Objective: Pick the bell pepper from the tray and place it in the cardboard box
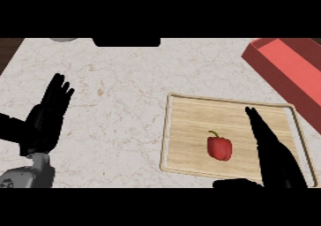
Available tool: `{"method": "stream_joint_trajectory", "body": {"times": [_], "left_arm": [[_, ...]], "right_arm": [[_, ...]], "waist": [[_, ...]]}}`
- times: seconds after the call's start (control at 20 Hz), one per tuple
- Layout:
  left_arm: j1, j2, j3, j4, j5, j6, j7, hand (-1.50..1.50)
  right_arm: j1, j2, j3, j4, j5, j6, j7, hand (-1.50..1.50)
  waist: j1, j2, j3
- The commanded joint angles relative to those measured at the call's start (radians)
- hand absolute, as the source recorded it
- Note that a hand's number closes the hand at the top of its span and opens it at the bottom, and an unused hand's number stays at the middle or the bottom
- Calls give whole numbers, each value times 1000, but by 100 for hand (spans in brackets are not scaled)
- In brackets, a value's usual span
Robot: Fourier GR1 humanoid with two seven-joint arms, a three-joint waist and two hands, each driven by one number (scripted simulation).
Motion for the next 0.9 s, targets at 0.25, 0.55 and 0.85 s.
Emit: {"method": "stream_joint_trajectory", "body": {"times": [0.25,0.55,0.85], "left_arm": [[-48,-9,30,-9,-12,0,45,0],[21,-37,16,-37,-44,-24,36,0],[33,-63,38,-29,-34,-45,-17,0]], "right_arm": [[12,101,21,109,141,27,16,-150],[19,145,-28,119,149,70,-40,-150],[15,175,-72,177,127,82,-107,-150]], "waist": [[0,0,0],[0,0,0],[1,0,0]]}}
